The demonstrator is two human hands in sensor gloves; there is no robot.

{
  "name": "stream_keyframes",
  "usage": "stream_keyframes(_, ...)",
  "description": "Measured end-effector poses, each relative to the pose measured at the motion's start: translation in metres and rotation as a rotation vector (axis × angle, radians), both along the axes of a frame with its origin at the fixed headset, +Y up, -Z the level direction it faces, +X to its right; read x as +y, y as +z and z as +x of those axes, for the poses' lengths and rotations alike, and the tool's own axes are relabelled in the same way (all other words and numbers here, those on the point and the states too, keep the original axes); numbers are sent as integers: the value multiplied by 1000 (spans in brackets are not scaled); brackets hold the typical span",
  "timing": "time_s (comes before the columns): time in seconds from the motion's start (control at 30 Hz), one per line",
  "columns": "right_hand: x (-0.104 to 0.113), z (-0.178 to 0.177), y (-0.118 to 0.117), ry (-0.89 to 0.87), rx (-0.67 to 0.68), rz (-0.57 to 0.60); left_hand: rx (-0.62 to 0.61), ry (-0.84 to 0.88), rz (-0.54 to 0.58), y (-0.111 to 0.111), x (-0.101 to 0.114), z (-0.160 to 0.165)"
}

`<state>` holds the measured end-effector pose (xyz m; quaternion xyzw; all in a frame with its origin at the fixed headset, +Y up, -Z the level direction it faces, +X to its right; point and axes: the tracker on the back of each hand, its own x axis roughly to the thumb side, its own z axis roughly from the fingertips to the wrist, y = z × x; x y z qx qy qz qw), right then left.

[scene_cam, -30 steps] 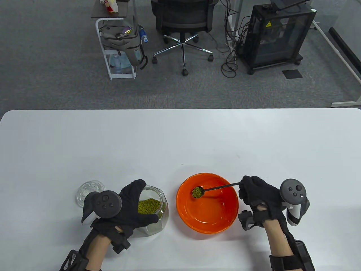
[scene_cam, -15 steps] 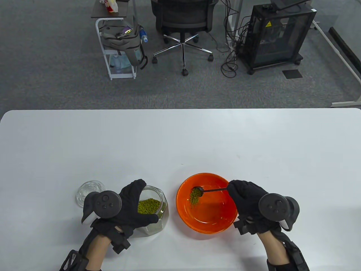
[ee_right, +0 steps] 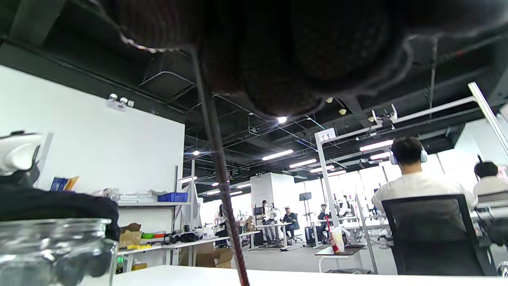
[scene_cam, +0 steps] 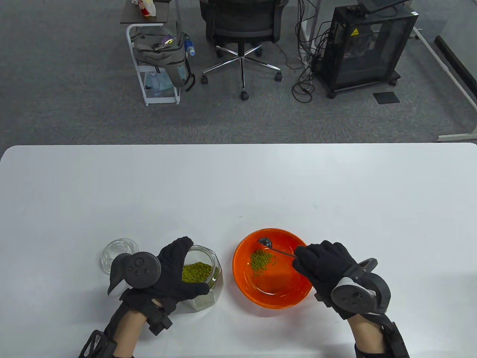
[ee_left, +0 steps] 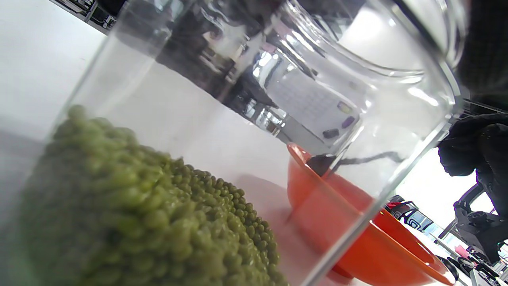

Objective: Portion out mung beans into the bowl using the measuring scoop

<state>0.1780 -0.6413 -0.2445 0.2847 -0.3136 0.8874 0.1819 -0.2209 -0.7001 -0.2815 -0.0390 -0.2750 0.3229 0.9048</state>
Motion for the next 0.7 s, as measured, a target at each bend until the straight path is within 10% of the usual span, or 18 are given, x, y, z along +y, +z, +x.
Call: stream_keyframes(0.7, 7, 12, 5, -60, 36, 58, -1, -3, 1, 0, 0, 0)
